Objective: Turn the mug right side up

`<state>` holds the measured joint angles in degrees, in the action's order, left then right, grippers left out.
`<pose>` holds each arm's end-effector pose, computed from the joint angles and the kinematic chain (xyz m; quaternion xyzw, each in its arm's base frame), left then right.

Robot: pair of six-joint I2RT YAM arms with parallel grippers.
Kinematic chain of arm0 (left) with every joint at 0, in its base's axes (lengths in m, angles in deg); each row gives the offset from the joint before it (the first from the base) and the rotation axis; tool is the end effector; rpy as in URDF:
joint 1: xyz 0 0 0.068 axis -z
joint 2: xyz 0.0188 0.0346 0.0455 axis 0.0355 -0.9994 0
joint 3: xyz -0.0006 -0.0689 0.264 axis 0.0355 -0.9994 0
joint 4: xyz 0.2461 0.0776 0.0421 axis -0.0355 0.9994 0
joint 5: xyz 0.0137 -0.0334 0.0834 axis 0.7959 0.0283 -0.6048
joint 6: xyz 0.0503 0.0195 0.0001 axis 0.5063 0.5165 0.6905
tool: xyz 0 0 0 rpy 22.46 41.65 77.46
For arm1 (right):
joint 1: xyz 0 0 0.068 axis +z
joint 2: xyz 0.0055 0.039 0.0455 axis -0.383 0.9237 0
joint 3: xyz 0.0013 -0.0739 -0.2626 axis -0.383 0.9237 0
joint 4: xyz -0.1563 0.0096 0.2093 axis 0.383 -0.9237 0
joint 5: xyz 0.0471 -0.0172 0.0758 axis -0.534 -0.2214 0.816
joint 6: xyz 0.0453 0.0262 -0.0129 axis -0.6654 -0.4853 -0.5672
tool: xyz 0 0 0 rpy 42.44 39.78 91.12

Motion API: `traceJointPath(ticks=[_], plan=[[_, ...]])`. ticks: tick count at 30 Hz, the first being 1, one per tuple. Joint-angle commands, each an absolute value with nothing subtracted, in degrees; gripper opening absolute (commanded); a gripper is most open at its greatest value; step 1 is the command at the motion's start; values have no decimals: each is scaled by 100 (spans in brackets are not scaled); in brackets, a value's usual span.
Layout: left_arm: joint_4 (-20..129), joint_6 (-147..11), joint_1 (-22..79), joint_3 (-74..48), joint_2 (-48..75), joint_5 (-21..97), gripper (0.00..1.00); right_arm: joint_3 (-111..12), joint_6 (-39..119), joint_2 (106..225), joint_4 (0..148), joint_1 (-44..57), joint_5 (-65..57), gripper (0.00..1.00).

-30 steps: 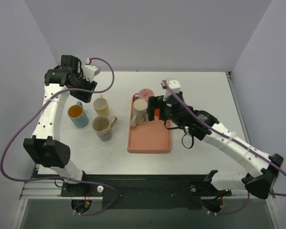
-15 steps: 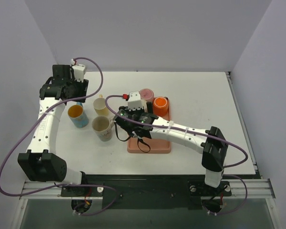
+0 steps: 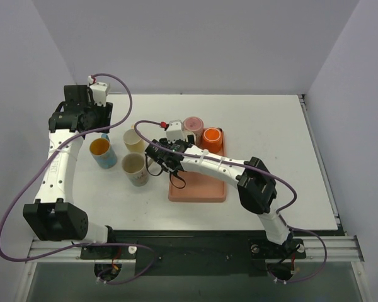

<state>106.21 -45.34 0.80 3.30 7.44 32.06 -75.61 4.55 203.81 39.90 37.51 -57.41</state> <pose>0.2998 0.0051 0.3883 0.0870 0.9117 0.0261 0.4007 0.2529 0.3870 0.2453 -0.0114 0.8809 -0.0063 0.4732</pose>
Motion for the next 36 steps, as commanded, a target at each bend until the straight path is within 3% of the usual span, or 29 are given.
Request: traceJointPath(ticks=[1,5,8,13,15,18,22,25,30,36], plan=[[10343,-4527,45,358,874,3331,60,-7811,192,20434,3528,3680,-5581,68],[10360,-4518,28,358,856,3366,60,-7960,95,20645,3493,3619,-5527,68],[10369,-4509,19,376,856,3392,60,-7707,-141,20654,3423,3479,-5405,55],[10413,-4448,10,393,838,3428,60,-7126,-327,20479,3502,3250,-5167,51],[10413,-4430,10,411,830,3428,60,-7029,-204,20364,3598,3276,-5202,37],[10448,-4430,10,455,794,3515,60,-6923,-72,20110,3686,3276,-5194,0],[10615,-4229,19,525,821,4059,60,-6800,218,19645,3739,3232,-4887,0],[10861,-3467,54,508,935,5120,60,-6625,393,19065,3739,3127,-4465,0],[10661,-1875,353,201,1470,5940,60,-6580,438,17976,3792,2434,-2509,0],[9520,-722,967,-89,1918,6494,60,-6879,280,17236,3810,1880,-1195,0]])
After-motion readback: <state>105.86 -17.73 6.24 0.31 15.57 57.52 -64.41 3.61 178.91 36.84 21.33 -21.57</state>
